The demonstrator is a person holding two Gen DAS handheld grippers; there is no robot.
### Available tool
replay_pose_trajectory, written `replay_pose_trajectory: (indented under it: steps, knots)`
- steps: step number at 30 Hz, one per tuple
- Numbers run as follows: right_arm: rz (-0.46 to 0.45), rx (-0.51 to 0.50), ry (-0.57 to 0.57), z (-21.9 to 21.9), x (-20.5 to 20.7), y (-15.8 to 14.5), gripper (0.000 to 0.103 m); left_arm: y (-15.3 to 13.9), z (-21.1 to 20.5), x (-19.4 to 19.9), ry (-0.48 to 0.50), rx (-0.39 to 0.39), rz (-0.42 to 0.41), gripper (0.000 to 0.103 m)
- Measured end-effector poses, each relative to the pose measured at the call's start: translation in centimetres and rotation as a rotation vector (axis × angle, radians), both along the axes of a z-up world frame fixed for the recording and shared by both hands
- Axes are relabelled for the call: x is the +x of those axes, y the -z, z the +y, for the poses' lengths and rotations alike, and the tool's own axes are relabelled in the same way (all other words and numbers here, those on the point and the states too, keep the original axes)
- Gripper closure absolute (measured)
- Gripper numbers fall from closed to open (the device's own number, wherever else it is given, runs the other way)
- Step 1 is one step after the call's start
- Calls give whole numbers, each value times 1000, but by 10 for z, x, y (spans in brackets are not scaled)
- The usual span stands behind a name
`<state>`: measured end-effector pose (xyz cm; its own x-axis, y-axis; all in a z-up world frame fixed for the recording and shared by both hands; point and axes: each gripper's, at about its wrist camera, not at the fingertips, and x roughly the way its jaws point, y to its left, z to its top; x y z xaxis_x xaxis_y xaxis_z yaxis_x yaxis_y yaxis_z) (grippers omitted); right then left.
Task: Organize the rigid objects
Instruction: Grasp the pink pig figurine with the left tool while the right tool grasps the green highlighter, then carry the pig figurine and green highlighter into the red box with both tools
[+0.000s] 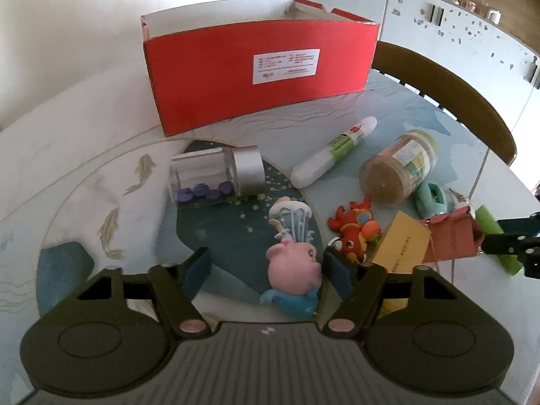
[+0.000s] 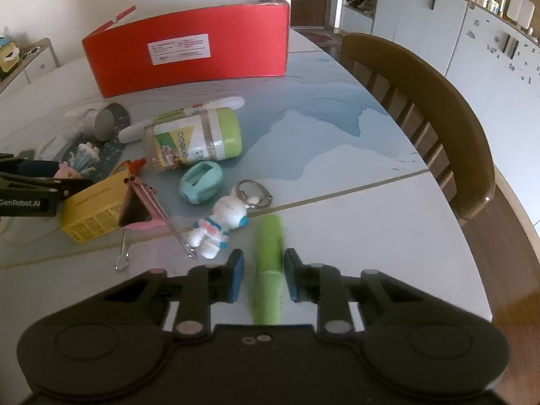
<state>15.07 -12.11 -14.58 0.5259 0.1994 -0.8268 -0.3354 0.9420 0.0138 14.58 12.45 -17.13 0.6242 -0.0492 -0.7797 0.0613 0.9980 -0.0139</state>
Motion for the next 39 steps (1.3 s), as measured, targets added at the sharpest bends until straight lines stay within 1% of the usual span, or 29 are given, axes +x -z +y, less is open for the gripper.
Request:
replay_pose_trajectory:
  steps: [1, 2, 3, 4, 5, 6, 9, 14, 18, 22, 31, 39]
  knots:
    - [1, 2, 2, 0, 0, 0, 81, -1, 0, 0, 0, -1, -1, 43]
    - [2, 4, 5, 0, 1, 0, 85, -1, 0, 0, 1, -3, 0, 48]
    - [3, 7, 8, -1, 2, -1, 87, -2, -1, 0, 5, -9, -1, 54]
    - [5, 11, 9, -1, 2, -1, 87, -3, -1, 0, 9, -15, -1, 58]
    - [8, 16, 9, -2, 3, -1, 87, -4, -2, -1, 14, -20, -4, 65]
    - [9, 19, 9, -3, 3, -1, 87, -5, -4, -1, 18, -20, -6, 69]
    - [10, 26, 18, -4, 4, -1, 88, -8, -7, -2, 25, -14, -11, 72]
    - [11, 62, 43, -8, 4, -7, 88, -14, -5, -3, 21, -36, -11, 74]
    - [6, 90, 57, -12, 3, -15, 88, -16, -1, -4, -3, -50, 1, 74]
    - [-13, 112, 65, -16, 2, -26, 88, -23, 5, -6, -26, -59, -13, 74]
    - [-65, 187, 70, -20, 13, -72, 88, -57, 12, -6, -57, -89, -55, 74]
    - [-96, 229, 30, -10, 36, -111, 88, -88, 12, 8, -63, -96, -75, 74]
